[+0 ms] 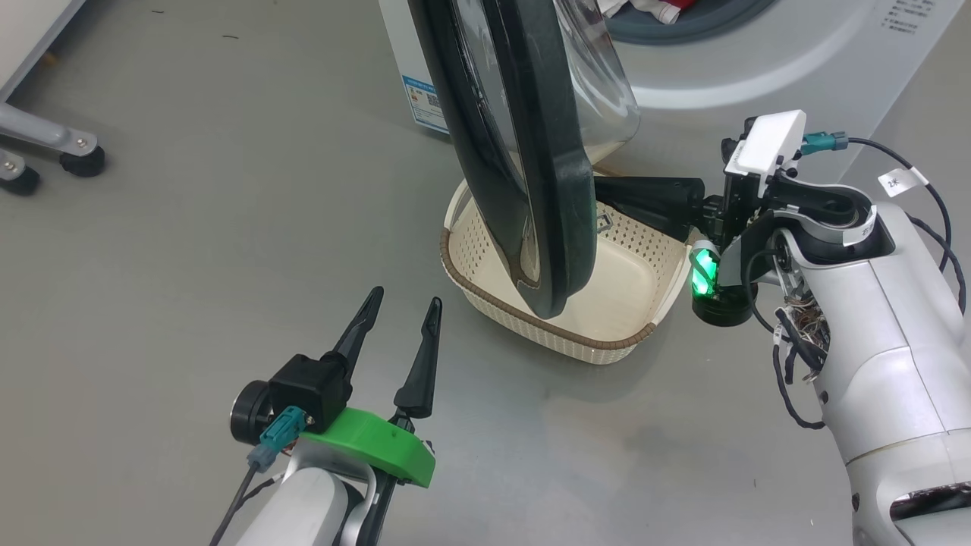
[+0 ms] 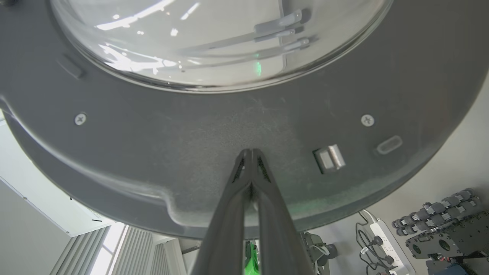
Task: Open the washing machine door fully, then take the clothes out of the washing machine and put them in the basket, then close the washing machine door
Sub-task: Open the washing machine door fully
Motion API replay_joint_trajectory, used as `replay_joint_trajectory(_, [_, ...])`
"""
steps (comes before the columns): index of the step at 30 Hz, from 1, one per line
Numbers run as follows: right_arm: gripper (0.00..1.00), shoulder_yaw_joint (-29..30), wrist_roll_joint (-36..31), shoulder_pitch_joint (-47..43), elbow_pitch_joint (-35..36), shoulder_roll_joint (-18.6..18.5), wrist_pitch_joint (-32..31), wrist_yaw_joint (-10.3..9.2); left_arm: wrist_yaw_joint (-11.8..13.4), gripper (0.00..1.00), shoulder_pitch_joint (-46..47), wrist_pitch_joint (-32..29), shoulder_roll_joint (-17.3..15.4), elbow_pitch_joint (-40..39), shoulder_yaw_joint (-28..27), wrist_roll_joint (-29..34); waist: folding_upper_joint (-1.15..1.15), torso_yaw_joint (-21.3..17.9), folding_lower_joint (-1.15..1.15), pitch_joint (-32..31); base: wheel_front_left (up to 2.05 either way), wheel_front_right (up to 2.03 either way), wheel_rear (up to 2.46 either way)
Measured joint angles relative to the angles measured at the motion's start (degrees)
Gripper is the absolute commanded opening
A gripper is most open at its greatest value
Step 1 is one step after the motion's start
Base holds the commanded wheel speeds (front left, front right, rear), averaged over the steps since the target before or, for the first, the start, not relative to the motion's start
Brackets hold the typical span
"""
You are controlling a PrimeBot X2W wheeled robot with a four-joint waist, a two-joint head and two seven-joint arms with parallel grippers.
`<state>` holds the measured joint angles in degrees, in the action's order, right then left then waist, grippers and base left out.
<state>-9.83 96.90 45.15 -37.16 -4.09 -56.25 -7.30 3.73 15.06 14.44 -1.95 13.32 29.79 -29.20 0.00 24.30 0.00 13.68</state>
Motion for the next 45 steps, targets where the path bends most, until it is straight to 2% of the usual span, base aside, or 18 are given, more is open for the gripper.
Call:
replay_joint_trajectory(11, [0.00, -6.39, 5.06, -1.10, 2.29, -0.02, 0.85, 0.00, 0.00, 1.00, -0.49, 0.00, 0.00, 0.01, 0.19, 0.00, 0.00, 0.70, 0.00, -0.12, 0.00, 0.00, 0.00])
replay_joint_trajectory(27, [0.00, -13.03, 8.81, -1.12, 4.48, -0.03, 5.09, 0.00, 0.00, 1.00, -0.69, 0.00, -0.01, -0.42, 0.14, 0.00, 0.00, 1.46, 0.00, 0.53, 0.00, 0.00, 0.00])
replay_joint_trajectory(35, [0.00, -14.95, 10.03, -1.11, 5.21, -0.03, 6.84, 0.00, 0.00, 1.00, -0.69, 0.00, -0.01, -0.68, 0.10, -0.01, 0.00, 1.39, 0.00, 1.13, 0.00, 0.00, 0.00])
replay_joint_trajectory(45, [0.00, -14.14, 8.26, -1.32, 5.84, -0.24, 10.58, 0.15, 0.36, 1.00, -0.69, 0.00, -0.02, -0.67, -2.19, -0.01, 0.00, 0.52, 0.00, -0.24, 0.00, 0.00, 0.00])
